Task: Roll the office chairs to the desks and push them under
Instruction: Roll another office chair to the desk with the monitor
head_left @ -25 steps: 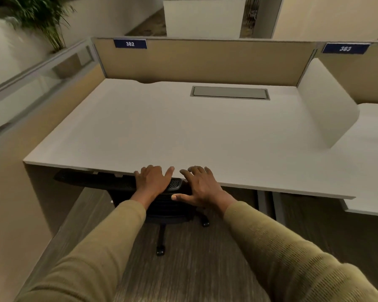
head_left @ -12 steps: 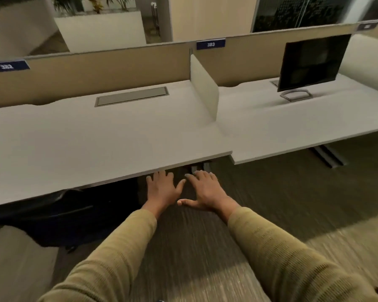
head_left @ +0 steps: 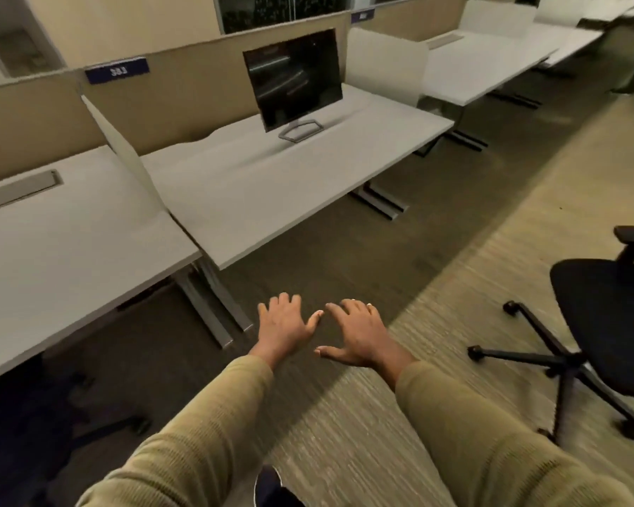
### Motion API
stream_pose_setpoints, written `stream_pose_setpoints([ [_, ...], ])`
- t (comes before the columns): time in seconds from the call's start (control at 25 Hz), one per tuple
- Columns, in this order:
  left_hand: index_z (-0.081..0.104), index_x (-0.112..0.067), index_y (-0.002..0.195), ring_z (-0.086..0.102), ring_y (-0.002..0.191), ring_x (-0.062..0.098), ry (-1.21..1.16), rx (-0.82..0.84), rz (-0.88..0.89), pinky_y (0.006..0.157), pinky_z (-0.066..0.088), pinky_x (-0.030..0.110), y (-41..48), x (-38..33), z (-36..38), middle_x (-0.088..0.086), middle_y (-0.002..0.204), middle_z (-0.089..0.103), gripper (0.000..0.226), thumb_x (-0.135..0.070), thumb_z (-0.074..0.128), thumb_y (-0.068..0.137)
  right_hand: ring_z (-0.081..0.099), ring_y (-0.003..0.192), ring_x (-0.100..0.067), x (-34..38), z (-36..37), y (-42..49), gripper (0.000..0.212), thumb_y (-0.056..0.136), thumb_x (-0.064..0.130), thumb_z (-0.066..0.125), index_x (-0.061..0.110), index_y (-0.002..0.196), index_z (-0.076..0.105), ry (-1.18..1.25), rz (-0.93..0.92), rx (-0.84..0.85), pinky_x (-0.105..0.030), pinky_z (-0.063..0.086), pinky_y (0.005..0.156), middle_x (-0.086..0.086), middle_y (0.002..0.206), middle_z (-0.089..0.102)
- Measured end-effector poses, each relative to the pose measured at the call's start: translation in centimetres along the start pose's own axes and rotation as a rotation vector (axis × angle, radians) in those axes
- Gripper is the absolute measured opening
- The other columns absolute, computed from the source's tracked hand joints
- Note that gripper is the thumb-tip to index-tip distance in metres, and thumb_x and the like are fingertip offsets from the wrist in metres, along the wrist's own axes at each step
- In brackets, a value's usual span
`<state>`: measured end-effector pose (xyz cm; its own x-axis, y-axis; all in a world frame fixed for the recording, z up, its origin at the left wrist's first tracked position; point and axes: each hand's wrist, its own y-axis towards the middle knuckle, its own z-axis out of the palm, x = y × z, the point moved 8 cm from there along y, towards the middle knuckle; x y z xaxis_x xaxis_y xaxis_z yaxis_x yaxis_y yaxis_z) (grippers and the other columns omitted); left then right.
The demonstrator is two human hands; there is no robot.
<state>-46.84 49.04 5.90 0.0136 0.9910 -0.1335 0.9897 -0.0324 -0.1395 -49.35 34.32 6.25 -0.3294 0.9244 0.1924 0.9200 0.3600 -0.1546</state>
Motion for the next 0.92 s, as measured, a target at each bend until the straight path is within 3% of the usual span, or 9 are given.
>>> stream_pose_setpoints([
  [0.48,0.057,-0.015,0.123,0.053,0.121,0.034,0.068,0.147,0.552,0.1,0.036,0.052,5.2,-32.7,8.7,0.011,0.129,0.058,0.068,-0.073,0.036,0.094,0.031,0.142,-0.032,-27.3,-0.1,-13.9,0.103,0.076,0.082,0.056,0.021,0.154,0.029,0.19,0.566,-0.048,-0.049,0.025,0.116,-0.011,0.156,0.035],
  [0.92,0.055,-0.016,0.124,0.053,0.119,0.034,0.23,0.253,0.869,0.096,0.037,0.049,10.5,-55.4,14.3,0.012,0.129,0.059,0.065,-0.071,0.034,0.095,0.035,0.138,-0.031,-46.9,-0.7,-18.2,0.092,0.08,0.078,0.054,0.022,0.15,0.033,0.267,0.803,-0.061,-0.049,0.03,0.112,-0.009,0.148,0.041],
])
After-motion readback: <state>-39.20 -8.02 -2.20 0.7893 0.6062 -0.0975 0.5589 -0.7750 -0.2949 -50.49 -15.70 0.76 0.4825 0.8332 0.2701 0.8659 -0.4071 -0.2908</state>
